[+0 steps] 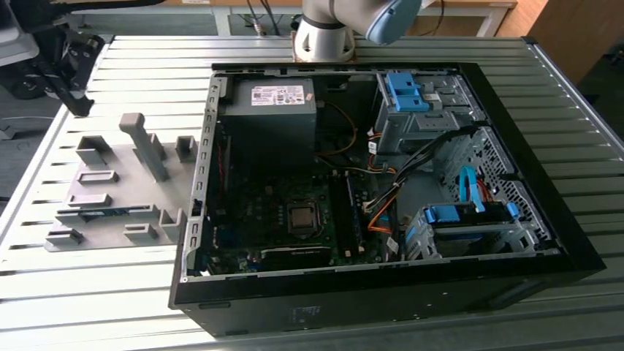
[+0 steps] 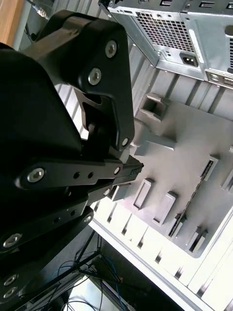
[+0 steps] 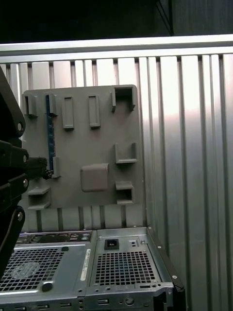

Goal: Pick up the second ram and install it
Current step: 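Reach for the second ram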

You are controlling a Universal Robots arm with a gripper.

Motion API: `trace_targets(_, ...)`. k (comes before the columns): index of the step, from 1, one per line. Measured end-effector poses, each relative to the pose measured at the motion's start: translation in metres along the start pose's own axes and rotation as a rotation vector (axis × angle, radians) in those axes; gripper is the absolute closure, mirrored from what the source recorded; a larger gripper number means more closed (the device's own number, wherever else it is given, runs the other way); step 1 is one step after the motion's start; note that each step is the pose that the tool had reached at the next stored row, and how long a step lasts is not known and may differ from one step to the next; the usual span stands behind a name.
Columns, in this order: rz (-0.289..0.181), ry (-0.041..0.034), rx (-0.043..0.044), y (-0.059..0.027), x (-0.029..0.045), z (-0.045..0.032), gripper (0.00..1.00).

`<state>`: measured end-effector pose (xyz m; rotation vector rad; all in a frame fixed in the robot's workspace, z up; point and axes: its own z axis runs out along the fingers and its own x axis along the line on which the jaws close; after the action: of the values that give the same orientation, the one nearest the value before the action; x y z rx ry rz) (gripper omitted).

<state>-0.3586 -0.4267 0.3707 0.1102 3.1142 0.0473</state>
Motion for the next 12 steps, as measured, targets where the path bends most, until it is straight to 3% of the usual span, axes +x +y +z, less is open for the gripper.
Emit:
trace_targets(7, -0.004, 0.0003, -0.0001, -0.0114, 0.0067, 0.0012, 0.89)
trace_targets(12, -0.005, 0.0003, -0.0001, -0.0152, 0.0207, 0.0020, 0.89)
